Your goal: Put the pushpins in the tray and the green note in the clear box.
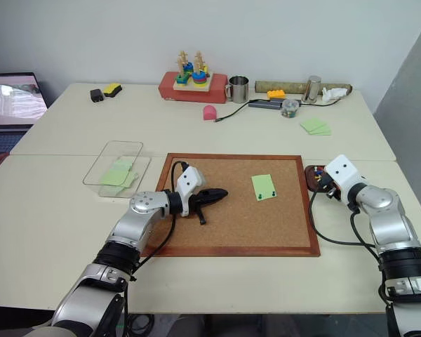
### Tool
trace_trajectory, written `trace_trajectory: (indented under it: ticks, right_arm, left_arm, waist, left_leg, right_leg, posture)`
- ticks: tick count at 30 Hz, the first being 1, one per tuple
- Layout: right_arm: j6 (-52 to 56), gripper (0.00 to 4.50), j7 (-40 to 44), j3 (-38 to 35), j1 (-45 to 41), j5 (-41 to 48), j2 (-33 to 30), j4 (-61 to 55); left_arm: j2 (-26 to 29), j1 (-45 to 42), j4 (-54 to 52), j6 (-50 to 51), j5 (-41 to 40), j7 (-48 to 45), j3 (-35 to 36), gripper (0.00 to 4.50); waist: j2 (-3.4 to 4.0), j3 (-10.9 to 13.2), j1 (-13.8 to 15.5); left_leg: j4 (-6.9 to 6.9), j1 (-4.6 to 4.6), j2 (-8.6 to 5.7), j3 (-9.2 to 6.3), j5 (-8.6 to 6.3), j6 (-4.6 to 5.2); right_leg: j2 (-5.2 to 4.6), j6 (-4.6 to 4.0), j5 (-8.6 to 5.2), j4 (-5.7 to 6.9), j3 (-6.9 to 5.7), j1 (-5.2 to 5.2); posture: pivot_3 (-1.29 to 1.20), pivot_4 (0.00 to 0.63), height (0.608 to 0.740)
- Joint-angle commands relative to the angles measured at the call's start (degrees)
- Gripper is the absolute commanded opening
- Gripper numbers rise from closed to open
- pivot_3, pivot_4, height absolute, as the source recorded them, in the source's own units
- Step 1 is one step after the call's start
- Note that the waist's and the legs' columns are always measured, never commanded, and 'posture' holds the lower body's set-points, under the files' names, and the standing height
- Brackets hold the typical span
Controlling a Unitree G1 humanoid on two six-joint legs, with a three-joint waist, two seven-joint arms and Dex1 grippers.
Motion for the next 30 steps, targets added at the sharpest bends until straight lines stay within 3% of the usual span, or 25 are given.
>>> trace_trajectory:
  ticks: [1, 9, 18, 30]
  right_arm:
    - [1.32, 2.07, 1.72, -3.5, -1.3, 2.51, -1.8, -5.19]
    - [9.16, 2.07, 7.48, -8.39, 1.45, 12.15, -2.48, -17.46]
    - [12.39, 2.07, 8.35, -6.98, 6.24, 16.92, 0.52, -26.31]
    - [8.52, 2.07, 8.32, 3.89, 5.96, 13.76, 6.27, -25.61]
  left_arm:
    - [0.21, 0.63, 0.97, 0.47, 1.39, -0.37, -1.15, 0.0]
    - [0.54, 0.43, 0.44, 0.95, 1.17, -0.64, -0.98, 0.0]
    - [0.94, 0.49, 0.25, 1.25, 1.01, -1.11, -0.92, 0.0]
    - [0.85, -0.13, 0.9, 1.12, 1.14, -1.39, -1.05, 0.0]
  waist:
    - [0.0, 0.0, 0.0]
    - [0.0, 0.0, 0.0]
    - [0.0, 0.0, -0.02]
    - [0.0, 0.0, -0.09]
  left_leg:
    - [0.0, 0.0, 0.0, 0.0, 0.0, 0.0]
    - [-0.01, 0.0, 0.0, -0.02, 0.0, 0.0]
    - [-0.01, 0.0, 0.01, -0.05, 0.0, 0.0]
    - [0.0, 0.01, 0.01, -0.06, 0.0, 0.0]
  right_leg:
    - [0.0, 0.0, 0.0, 0.0, 0.0, 0.0]
    - [0.01, 0.0, 0.0, -0.01, -0.01, 0.01]
    - [0.01, 0.01, 0.0, -0.01, -0.04, 0.02]
    - [0.03, 0.0, -0.01, 0.0, -0.04, 0.02]
  posture:
    - [0.0, 0.15, 0.74]
    - [0.0, 0.15, 0.74]
    - [0.0, 0.15, 0.74]
    - [0.0, 0.15, 0.74]
